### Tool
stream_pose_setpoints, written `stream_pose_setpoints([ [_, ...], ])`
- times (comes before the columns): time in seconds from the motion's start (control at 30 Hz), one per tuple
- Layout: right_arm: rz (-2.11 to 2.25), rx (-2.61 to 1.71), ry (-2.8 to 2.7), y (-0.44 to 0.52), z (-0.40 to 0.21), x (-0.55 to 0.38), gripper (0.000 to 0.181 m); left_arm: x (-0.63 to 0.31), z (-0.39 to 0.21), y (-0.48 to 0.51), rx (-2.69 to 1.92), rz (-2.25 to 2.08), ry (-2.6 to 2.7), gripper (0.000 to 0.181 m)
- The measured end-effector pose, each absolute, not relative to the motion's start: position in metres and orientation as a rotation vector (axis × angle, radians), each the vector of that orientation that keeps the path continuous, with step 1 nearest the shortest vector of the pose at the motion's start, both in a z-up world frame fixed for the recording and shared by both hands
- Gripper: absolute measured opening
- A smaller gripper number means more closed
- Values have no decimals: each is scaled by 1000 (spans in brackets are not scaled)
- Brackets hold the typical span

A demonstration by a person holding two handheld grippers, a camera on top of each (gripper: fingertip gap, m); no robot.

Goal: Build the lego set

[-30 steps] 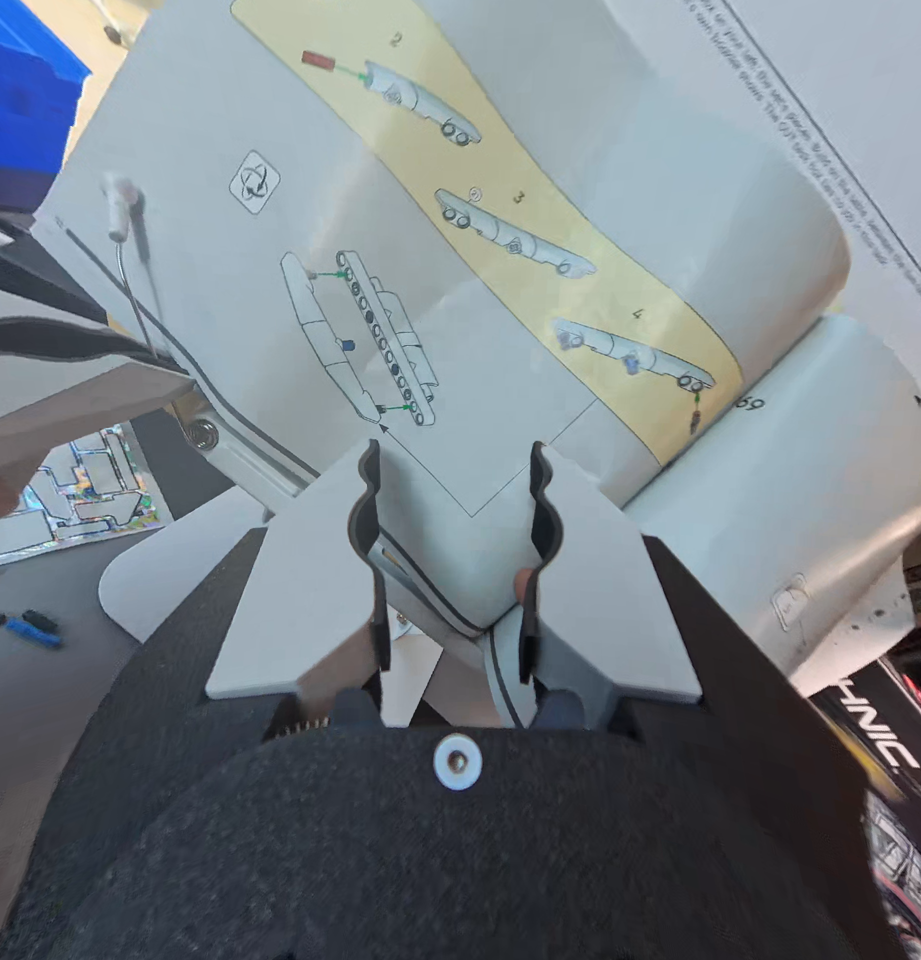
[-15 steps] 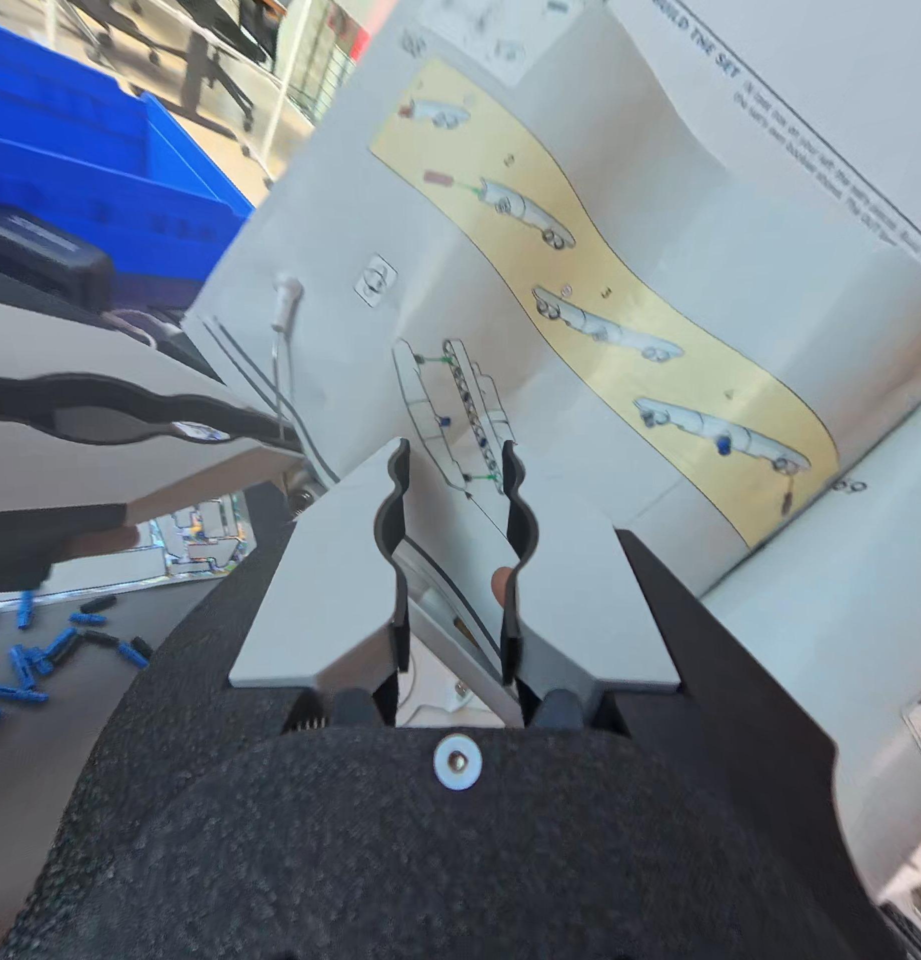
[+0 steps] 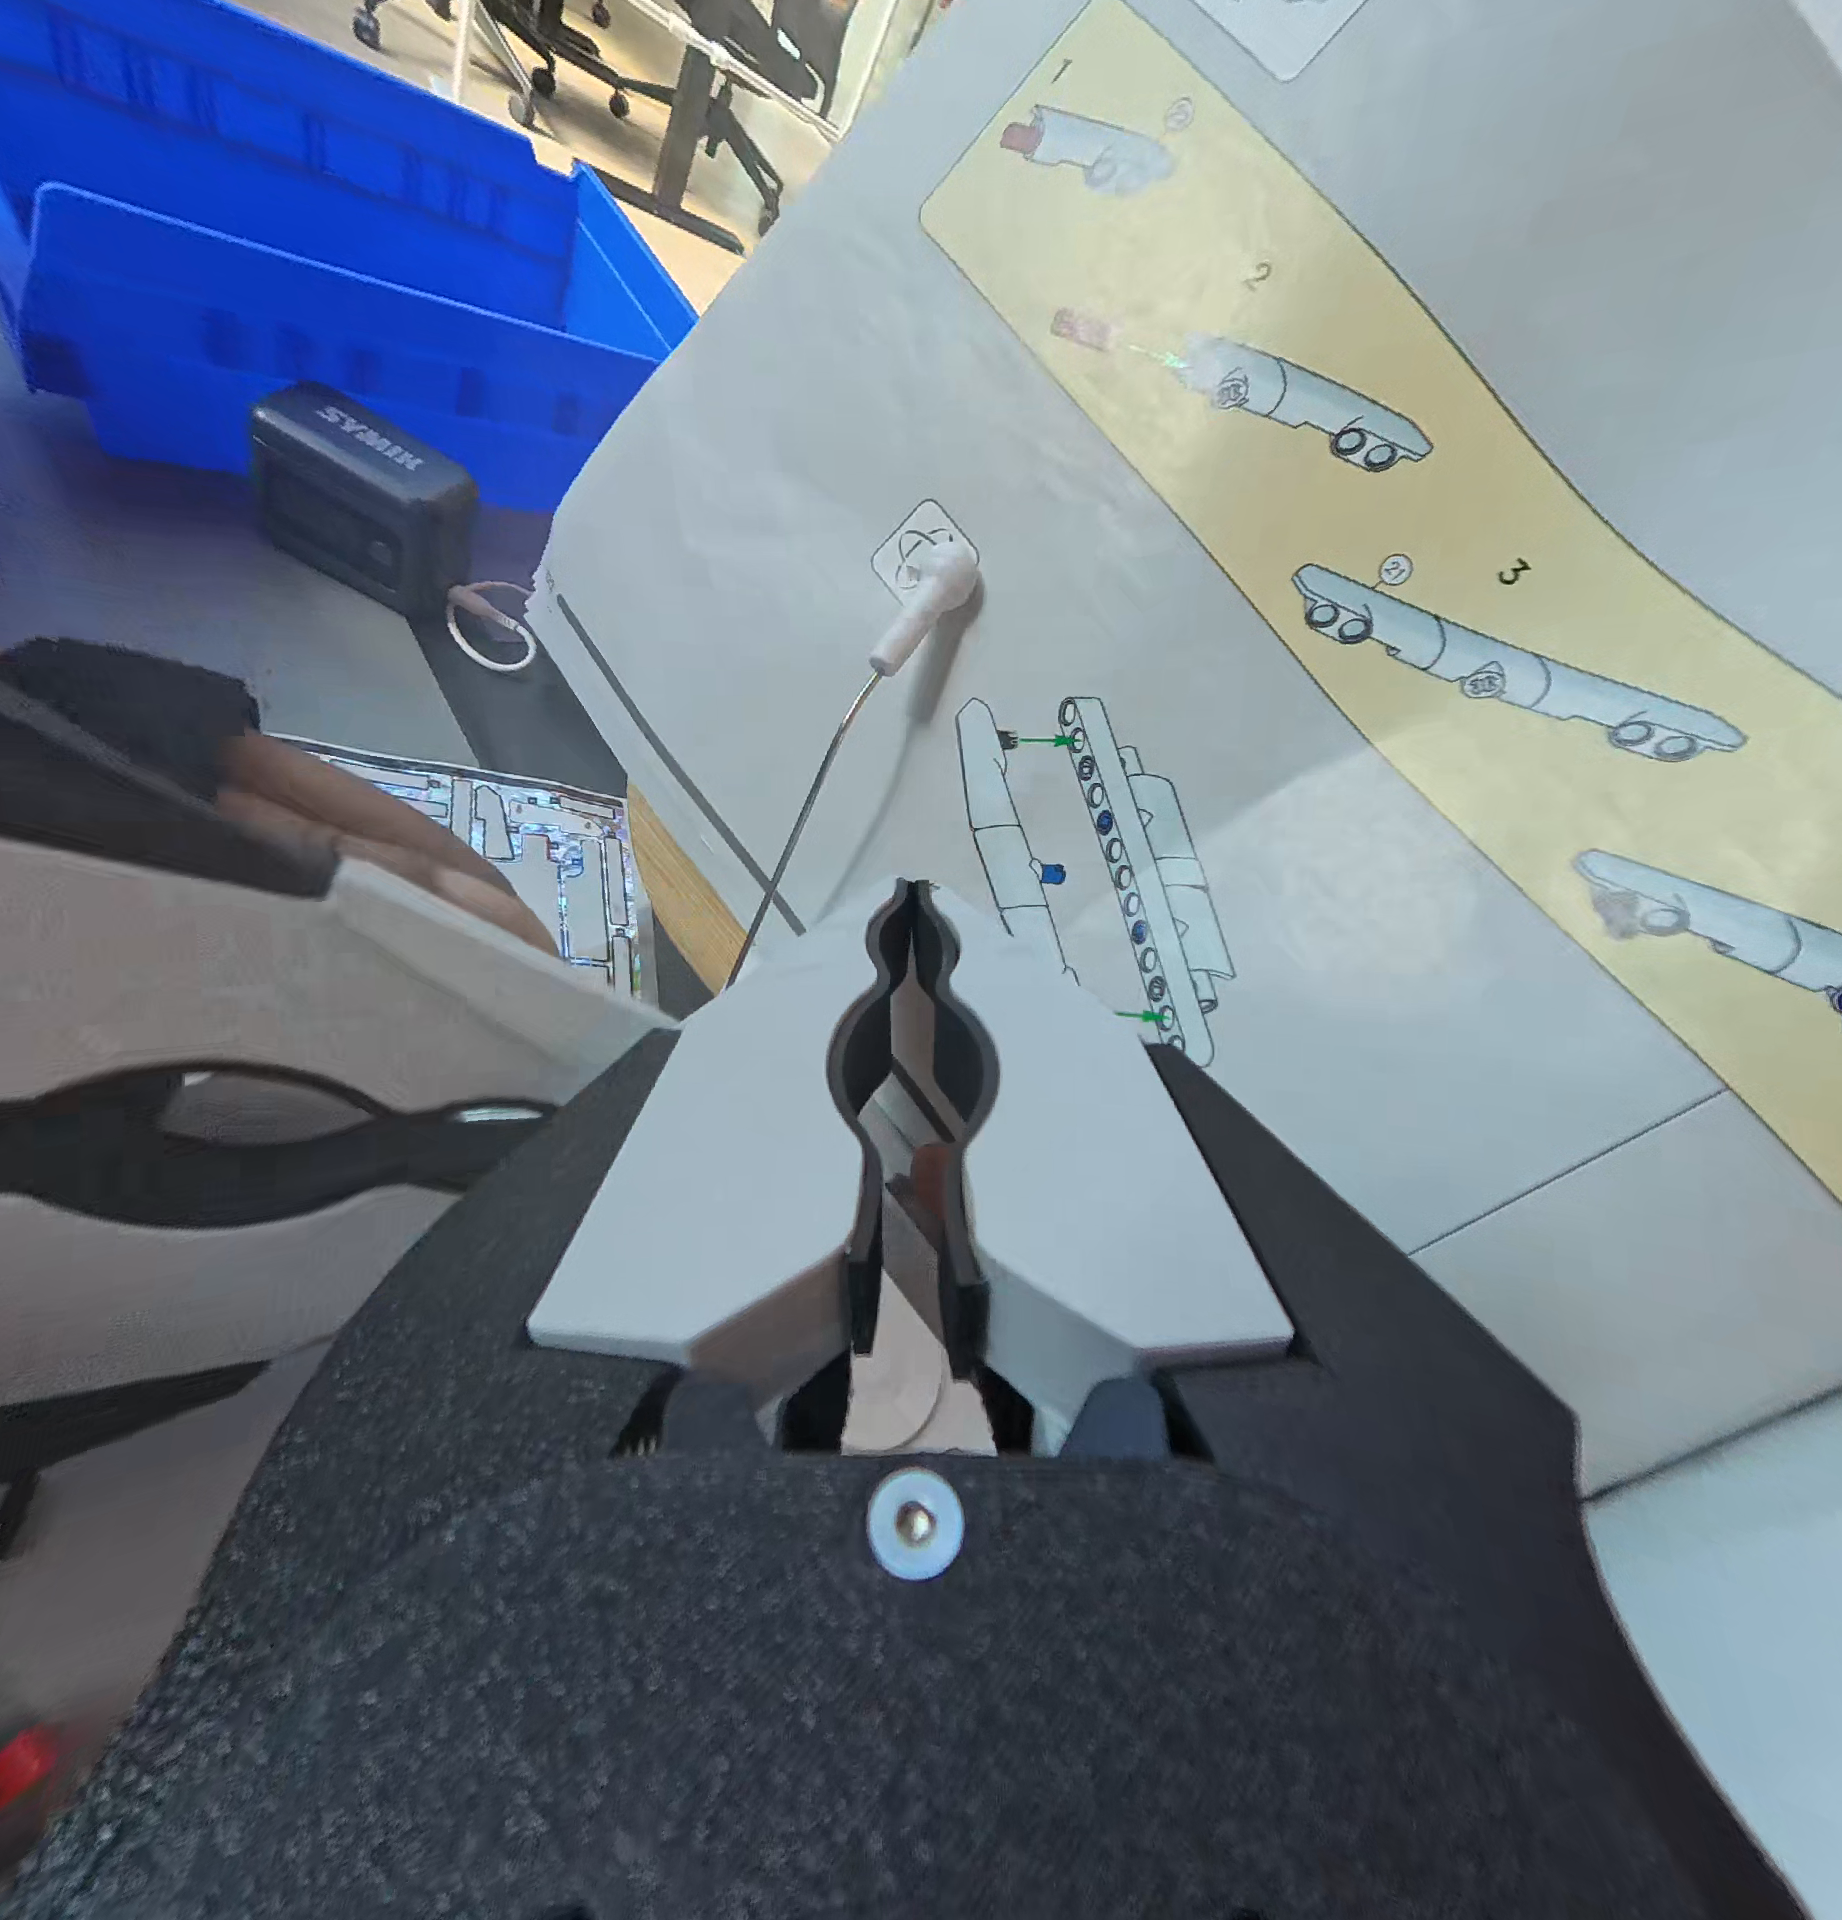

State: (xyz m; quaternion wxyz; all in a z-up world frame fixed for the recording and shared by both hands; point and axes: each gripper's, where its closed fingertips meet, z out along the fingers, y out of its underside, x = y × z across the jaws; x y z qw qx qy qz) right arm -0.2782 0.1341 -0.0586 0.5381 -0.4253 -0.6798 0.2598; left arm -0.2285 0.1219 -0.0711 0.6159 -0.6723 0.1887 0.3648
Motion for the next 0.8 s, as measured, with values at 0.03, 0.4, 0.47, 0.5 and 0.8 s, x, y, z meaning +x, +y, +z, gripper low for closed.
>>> stream_pose_setpoints([
  [0.03,637,-1020,-1620,133,-59,-278,0,-229,-79,126,-1604,911,503,0],
  [0.4,754,-1087,-1600,135,-63,-267,8,-272,-55,123,-1682,372,-61,19],
  [0.47,763,-1090,-1609,134,-63,-266,11,-273,-51,130,-1695,503,-1,4],
  [0.5,751,-1106,-1602,137,-64,-265,4,-267,-51,135,-1708,531,64,2],
  [0.8,806,-1182,-1507,161,-64,-219,18,-239,-67,154,-1763,741,563,0],
])
